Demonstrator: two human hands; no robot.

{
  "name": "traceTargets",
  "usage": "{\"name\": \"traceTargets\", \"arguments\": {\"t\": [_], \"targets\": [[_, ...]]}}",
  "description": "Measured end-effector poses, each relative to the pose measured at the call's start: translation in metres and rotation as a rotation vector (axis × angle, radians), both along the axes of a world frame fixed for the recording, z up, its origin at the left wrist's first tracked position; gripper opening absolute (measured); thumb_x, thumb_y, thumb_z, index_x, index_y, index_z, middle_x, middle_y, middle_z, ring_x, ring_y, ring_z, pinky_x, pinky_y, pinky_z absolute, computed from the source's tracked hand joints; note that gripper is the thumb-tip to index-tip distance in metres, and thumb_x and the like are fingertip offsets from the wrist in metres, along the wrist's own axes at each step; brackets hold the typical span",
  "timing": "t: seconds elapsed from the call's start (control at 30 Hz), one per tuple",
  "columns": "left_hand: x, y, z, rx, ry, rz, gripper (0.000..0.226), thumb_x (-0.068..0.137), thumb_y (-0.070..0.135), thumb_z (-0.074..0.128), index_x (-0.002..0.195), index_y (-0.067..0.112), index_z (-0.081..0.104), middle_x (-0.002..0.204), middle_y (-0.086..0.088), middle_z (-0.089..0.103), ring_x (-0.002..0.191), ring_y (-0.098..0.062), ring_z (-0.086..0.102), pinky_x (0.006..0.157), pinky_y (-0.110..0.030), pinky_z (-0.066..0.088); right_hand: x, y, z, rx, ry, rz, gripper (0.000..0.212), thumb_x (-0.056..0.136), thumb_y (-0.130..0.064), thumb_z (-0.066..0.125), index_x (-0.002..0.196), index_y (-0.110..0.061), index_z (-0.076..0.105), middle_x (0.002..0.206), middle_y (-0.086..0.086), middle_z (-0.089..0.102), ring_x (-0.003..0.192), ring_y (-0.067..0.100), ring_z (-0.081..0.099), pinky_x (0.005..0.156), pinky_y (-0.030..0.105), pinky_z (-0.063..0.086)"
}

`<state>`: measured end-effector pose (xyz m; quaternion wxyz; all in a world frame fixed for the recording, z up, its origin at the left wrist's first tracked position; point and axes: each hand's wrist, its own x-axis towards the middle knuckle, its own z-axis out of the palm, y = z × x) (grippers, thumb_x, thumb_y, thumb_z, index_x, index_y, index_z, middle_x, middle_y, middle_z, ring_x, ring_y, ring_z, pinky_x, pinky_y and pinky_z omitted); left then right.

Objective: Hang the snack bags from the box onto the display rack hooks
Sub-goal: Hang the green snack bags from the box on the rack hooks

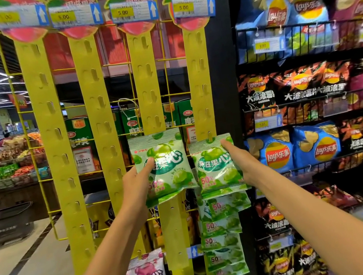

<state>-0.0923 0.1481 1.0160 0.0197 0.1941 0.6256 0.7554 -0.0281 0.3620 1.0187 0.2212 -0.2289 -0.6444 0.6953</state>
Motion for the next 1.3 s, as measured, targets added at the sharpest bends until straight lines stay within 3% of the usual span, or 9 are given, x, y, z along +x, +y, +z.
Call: {"name": "traceTargets", "arguments": {"t": [0.1, 0.23, 0.33, 0.4, 0.47, 0.57, 0.67, 0.8, 1.3], "targets": [[-0.003, 0.007, 0.001, 0.015, -0.023, 0.002, 0.011, 0.091, 0.023, 0.058, 0.082, 0.019, 0.062, 0.097, -0.011, 0.069, 0.092, -0.030, 0.065, 0.088, -0.044, 0.049, 0.001, -0.003, -0.004, 0.138, -0.076, -0.113, 0.084, 0.087, -0.064, 0.044, 0.146, -0.006, 0.027, 0.150, 0.012, 0.031, 0.134, 0.031, 0.034, 0.105, 0.044, 0.033], [-0.004, 0.020, 0.007, 0.005, -0.071, -0.029, 0.014, 0.088, 0.022, 0.061, 0.080, 0.012, 0.056, 0.085, -0.008, 0.057, 0.069, -0.019, 0.052, 0.063, -0.032, 0.040, 0.011, -0.001, 0.002, 0.645, -0.292, -0.246, 0.070, 0.087, -0.070, 0.027, 0.095, -0.006, 0.054, 0.092, 0.011, 0.048, 0.085, 0.027, 0.052, 0.071, 0.036, 0.039], [-0.001, 0.032, 0.017, -0.040, -0.080, -0.066, 0.016, 0.090, 0.025, 0.057, 0.081, 0.013, 0.054, 0.083, -0.010, 0.056, 0.045, -0.011, 0.049, 0.049, -0.022, 0.035, 0.026, -0.001, 0.011, 1.017, -0.500, -0.349, 0.068, 0.090, -0.068, 0.019, 0.091, -0.008, 0.052, 0.092, 0.011, 0.047, 0.094, 0.031, 0.056, 0.072, 0.036, 0.038], [-0.004, 0.043, 0.023, -0.063, -0.071, -0.092, 0.023, 0.089, 0.033, 0.058, 0.084, 0.011, 0.058, 0.093, -0.019, 0.066, 0.063, -0.022, 0.066, 0.063, -0.029, 0.052, 0.034, 0.002, 0.020, 1.196, -0.548, -0.426, 0.063, 0.093, -0.063, 0.024, 0.089, -0.008, 0.055, 0.094, 0.013, 0.053, 0.096, 0.032, 0.057, 0.069, 0.035, 0.038], [-0.003, 0.054, 0.029, -0.108, -0.043, -0.124, 0.033, 0.088, 0.042, 0.058, 0.084, 0.009, 0.060, 0.099, -0.023, 0.067, 0.084, -0.034, 0.066, 0.082, -0.044, 0.052, 0.038, 0.009, 0.032, 1.334, -0.445, -0.529, 0.053, 0.095, -0.054, 0.033, 0.088, -0.008, 0.058, 0.091, 0.014, 0.060, 0.093, 0.033, 0.061, 0.065, 0.034, 0.038], [0.002, 0.073, 0.037, -0.105, -0.013, -0.141, 0.033, 0.090, 0.042, 0.056, 0.083, 0.010, 0.061, 0.083, -0.014, 0.067, 0.079, -0.028, 0.063, 0.076, -0.038, 0.049, 0.036, 0.022, 0.061, 1.476, -0.142, -0.606, 0.033, 0.096, -0.039, 0.041, 0.097, -0.012, 0.061, 0.092, 0.011, 0.066, 0.093, 0.032, 0.062, 0.065, 0.034, 0.040], [0.005, 0.093, 0.051, -0.093, 0.028, -0.129, 0.030, 0.090, 0.039, 0.055, 0.079, 0.012, 0.062, 0.079, -0.009, 0.065, 0.076, -0.024, 0.061, 0.066, -0.032, 0.044, 0.023, 0.029, 0.095, 1.705, 0.214, -0.435, 0.032, 0.093, -0.026, 0.053, 0.123, -0.015, 0.055, 0.123, 0.008, 0.059, 0.116, 0.029, 0.052, 0.089, 0.041, 0.046], [-0.002, 0.116, 0.069, -0.119, 0.066, -0.038, 0.030, 0.084, 0.041, 0.056, 0.071, 0.015, 0.051, 0.075, -0.010, 0.052, 0.071, -0.021, 0.050, 0.066, -0.033, 0.033, -0.009, 0.031, 0.126, 2.052, 0.329, -0.413, 0.043, 0.084, -0.019, 0.064, 0.126, -0.013, 0.056, 0.136, 0.014, 0.050, 0.125, 0.034, 0.046, 0.098, 0.046, 0.041], [-0.002, 0.130, 0.055, -0.301, 0.159, 0.231, 0.046, 0.094, 0.032, 0.052, 0.057, 0.011, 0.035, 0.060, -0.002, 0.041, 0.051, -0.016, 0.032, 0.048, -0.032, 0.023, -0.031, 0.041, 0.133, 2.154, 0.330, -0.430, 0.055, 0.078, -0.020, 0.073, 0.129, -0.016, 0.054, 0.141, 0.014, 0.045, 0.129, 0.034, 0.041, 0.099, 0.044, 0.044]]}}
